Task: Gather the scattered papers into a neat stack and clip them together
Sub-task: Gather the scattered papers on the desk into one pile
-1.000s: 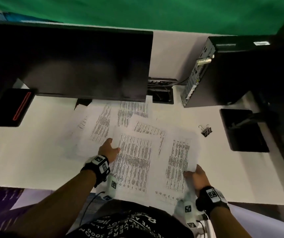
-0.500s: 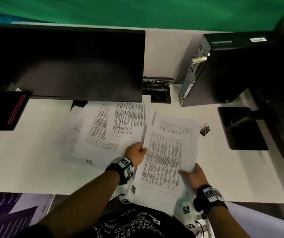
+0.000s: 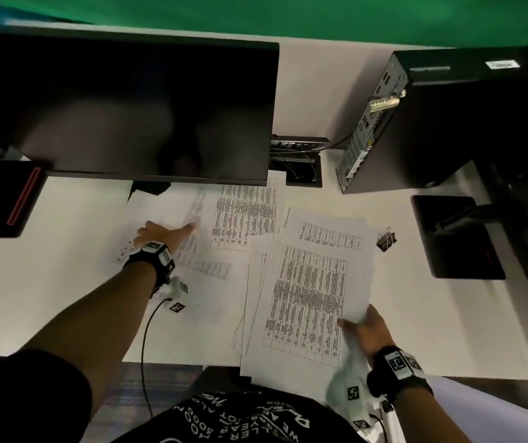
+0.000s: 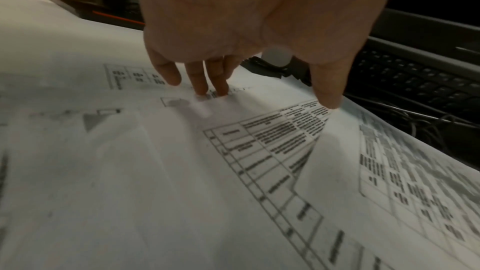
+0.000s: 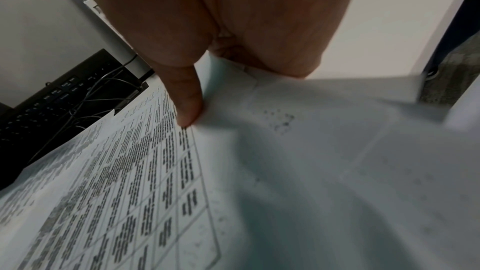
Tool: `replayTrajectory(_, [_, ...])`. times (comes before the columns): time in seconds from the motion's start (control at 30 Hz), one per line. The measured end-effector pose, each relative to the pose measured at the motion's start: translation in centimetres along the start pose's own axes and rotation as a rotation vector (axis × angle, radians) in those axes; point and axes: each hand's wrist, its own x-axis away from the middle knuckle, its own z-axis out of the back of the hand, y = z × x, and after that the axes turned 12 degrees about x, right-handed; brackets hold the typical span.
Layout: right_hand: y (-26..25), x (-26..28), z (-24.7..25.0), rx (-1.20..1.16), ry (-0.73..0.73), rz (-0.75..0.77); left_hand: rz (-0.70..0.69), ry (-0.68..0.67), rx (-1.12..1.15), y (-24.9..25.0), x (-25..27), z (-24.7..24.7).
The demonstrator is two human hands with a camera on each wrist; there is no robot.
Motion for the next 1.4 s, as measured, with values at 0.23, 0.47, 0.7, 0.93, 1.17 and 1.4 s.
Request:
replayTrajectory(0.23, [0.2, -0.4, -0.3, -0.014, 0.006, -0.031, -0.023, -0.076, 0.103, 2.2, 1.3, -2.7])
replayTrajectory(0.47, [0.4, -0.5, -0.5, -0.020, 0.022, -0.033, -0.263, -0.049, 0.088, 3.3, 3.8, -1.8])
replayTrajectory(0.7, [-0.4, -0.3, -0.3, 0.008, 0.043, -0.017, -0.541, 0.021, -0.207, 1.9, 7.6, 3.0])
replayTrajectory(0.93, [-0.6, -0.2, -0.2, 0.024, 0.035, -0.016, -1.018, -0.309, -0.329, 1.1, 14.3, 8.0])
replayTrajectory(1.17, [-1.3, 0.1, 0.1, 0.072, 0.044, 0.002, -0.762, -0.943, 0.772, 3.3, 17.4, 8.2])
replayTrajectory(1.4, [-1.1, 0.1, -0.1, 0.088, 0.049, -0.006, -0.354, -0.611, 0.611, -0.4, 11.5, -2.8])
